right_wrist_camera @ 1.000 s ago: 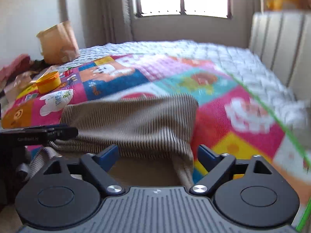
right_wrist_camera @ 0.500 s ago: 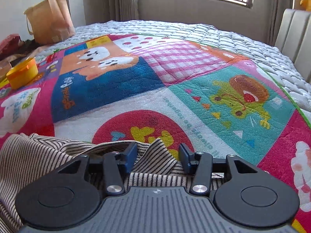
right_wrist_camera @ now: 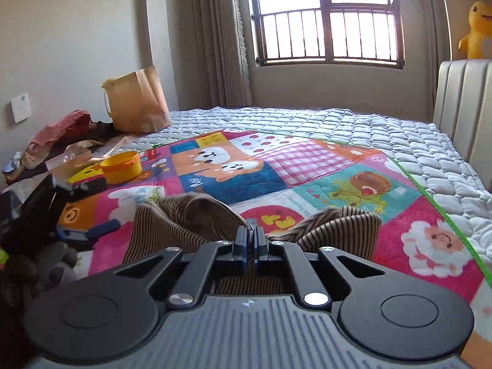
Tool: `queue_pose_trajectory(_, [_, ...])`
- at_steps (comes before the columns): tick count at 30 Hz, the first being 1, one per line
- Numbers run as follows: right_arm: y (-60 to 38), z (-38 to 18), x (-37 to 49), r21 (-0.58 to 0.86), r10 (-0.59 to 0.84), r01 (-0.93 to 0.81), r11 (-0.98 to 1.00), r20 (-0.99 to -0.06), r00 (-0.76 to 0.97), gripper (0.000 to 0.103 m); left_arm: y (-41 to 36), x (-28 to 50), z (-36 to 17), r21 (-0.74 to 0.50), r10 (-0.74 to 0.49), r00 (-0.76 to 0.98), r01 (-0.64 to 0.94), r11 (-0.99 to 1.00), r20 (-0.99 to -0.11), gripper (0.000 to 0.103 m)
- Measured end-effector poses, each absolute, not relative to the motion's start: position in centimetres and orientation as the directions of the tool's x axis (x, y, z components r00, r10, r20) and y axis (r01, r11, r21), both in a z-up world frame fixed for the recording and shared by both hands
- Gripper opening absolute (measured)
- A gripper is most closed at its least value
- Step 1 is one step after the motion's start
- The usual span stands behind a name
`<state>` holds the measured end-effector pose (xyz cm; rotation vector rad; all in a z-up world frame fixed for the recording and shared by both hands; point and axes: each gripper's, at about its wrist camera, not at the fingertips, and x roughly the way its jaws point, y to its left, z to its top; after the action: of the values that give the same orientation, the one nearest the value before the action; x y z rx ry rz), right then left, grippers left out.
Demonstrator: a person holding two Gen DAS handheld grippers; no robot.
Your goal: Fold clothes
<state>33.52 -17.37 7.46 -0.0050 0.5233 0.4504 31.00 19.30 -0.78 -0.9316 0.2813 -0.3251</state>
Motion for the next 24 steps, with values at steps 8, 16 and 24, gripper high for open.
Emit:
queue_pose_trajectory(8, [-18.9,1.6,28.9,0.165,0.401,-0.386,0.908,-0.610,0.683,0.000,13.6,32.0,4.3,-0.581,-0.447,0.822,0.181,0.793,-0.353,0.103])
queue_pose_trajectory(16, [-21.0,2.4,26.7,0.126,0.364,-0.362,0.924,-0.582,0.727,0.002,12.2,31.6,-0.3,-0.422,-0.384,0.742,0.150,0.894,-0.549,0.076])
queue_pose_trajectory(24, [-21.3,6.2,33.7,0.155,0.340,-0.307,0.939,-0.545,0.767,0.035,13.6,33.6,1.6,-0.424,-0.297,0.782,0.047,0.905,-0.548,0.092])
